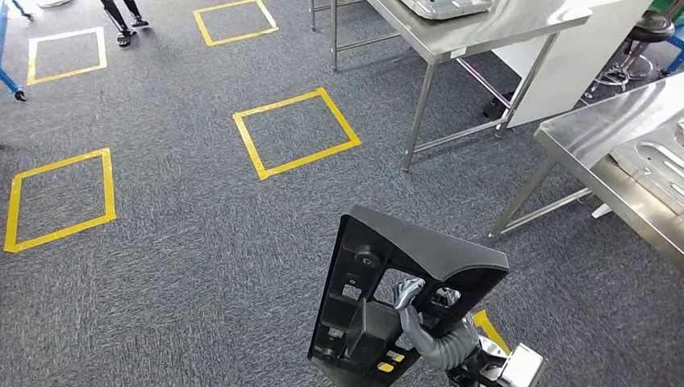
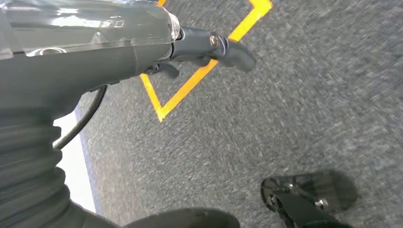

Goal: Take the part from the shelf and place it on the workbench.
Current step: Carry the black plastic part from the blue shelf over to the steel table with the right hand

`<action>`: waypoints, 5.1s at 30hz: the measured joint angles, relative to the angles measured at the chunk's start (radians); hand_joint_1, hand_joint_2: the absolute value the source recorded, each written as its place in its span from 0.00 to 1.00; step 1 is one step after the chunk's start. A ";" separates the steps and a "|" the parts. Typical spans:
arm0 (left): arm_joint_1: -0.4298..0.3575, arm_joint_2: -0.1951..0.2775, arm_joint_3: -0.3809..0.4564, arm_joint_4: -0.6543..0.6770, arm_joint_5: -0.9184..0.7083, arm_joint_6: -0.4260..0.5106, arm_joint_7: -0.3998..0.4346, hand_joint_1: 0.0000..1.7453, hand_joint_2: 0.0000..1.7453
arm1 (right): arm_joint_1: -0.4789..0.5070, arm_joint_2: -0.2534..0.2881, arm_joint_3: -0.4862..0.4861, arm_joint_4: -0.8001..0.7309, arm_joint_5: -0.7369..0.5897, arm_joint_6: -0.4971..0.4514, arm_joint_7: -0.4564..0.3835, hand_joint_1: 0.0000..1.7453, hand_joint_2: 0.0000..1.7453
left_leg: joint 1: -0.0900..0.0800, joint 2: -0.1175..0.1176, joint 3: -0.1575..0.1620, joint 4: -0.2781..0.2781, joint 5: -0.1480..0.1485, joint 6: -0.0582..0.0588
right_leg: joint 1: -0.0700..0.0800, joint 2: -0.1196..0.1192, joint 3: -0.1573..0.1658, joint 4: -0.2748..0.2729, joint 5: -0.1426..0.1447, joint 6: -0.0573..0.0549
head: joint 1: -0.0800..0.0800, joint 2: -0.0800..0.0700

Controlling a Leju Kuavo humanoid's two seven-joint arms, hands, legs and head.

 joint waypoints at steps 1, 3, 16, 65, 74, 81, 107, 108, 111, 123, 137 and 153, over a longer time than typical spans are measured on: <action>0.000 0.001 0.000 0.000 0.000 0.001 -0.004 0.00 1.00 | 0.000 0.000 0.000 -0.002 0.000 0.000 0.000 1.00 1.00 | -0.002 0.008 0.001 0.002 -0.003 -0.005 | 0.003 0.000 0.000 -0.003 -0.004 -0.006 | 0.000 0.000; 0.000 0.002 0.000 -0.001 0.003 0.005 -0.010 0.00 1.00 | 0.001 0.000 0.000 -0.009 0.000 -0.001 0.000 1.00 1.00 | -0.001 0.024 0.004 0.003 -0.008 -0.015 | 0.001 0.025 -0.005 -0.006 0.001 -0.017 | 0.000 0.000; 0.001 0.004 0.001 -0.001 0.015 0.001 -0.011 0.00 1.00 | -0.003 -0.005 0.000 -0.018 0.000 0.006 0.000 1.00 1.00 | 0.013 -0.167 -0.009 0.020 -0.010 -0.016 | -0.007 0.184 -0.020 -0.003 0.019 -0.013 | 0.000 0.000; 0.001 -0.010 0.007 -0.003 0.024 0.001 0.010 0.00 1.00 | -0.008 -0.030 0.002 -0.032 -0.002 0.001 0.020 1.00 1.00 | -0.008 0.006 0.002 0.011 -0.020 -0.001 | 0.014 0.034 0.008 -0.020 -0.003 -0.022 | 0.000 0.000; -0.010 -0.010 0.010 -0.004 0.033 0.002 0.000 0.00 1.00 | -0.029 -0.027 0.010 -0.022 -0.002 0.012 0.024 1.00 1.00 | 0.013 -0.100 -0.067 0.167 -0.051 -0.027 | 0.004 0.138 0.009 -0.018 0.004 -0.035 | -0.001 0.000; -0.007 -0.014 0.011 -0.004 0.034 0.005 0.001 0.00 1.00 | -0.038 -0.027 0.012 -0.020 -0.002 0.016 0.025 1.00 1.00 | 0.021 -0.129 -0.008 0.015 -0.003 0.007 | 0.003 0.169 -0.022 0.005 0.004 0.009 | -0.001 0.000; -0.003 -0.017 0.019 -0.005 0.032 -0.043 -0.048 0.00 1.00 | -0.045 -0.023 0.013 -0.007 0.000 -0.031 0.037 1.00 1.00 | 0.011 -0.086 -0.022 0.051 -0.017 -0.007 | 0.008 0.117 0.018 -0.007 -0.022 -0.016 | 0.000 0.000; -0.001 -0.018 0.019 -0.005 0.032 -0.043 -0.048 0.00 1.00 | -0.042 -0.023 0.013 -0.010 0.003 -0.034 0.038 1.00 1.00 | 0.010 -0.088 -0.016 0.032 -0.025 0.000 | 0.009 0.119 0.019 -0.004 -0.022 -0.009 | 0.000 0.000; 0.001 -0.022 0.019 -0.005 0.031 -0.041 -0.049 0.00 1.00 | -0.031 -0.023 0.013 -0.020 0.010 -0.037 0.041 1.00 1.00 | 0.012 -0.089 0.008 0.013 -0.032 0.020 | 0.009 0.113 0.018 0.020 -0.019 0.009 | 0.000 0.000; 0.016 -0.030 0.019 -0.003 0.031 -0.039 -0.046 0.00 1.00 | 0.002 -0.023 0.010 -0.030 0.016 -0.036 0.038 1.00 1.00 | 0.014 -0.086 0.182 -0.012 -0.164 0.002 | 0.018 0.081 -0.202 0.047 0.143 -0.008 | 0.000 0.000; 0.005 -0.030 0.019 -0.002 0.037 -0.032 -0.042 0.00 1.00 | -0.014 -0.024 0.007 -0.034 0.009 -0.018 0.034 1.00 1.00 | 0.014 -0.087 -0.020 0.053 -0.033 -0.020 | 0.015 0.103 -0.040 -0.002 0.048 -0.034 | 0.000 0.000; 0.009 -0.034 0.018 -0.002 0.025 -0.029 -0.051 0.00 1.00 | -0.006 -0.035 0.008 -0.025 -0.007 -0.037 0.019 1.00 1.00 | 0.027 -0.083 0.095 0.001 -0.090 -0.006 | -0.006 0.072 -0.097 0.030 0.088 0.024 | 0.000 0.000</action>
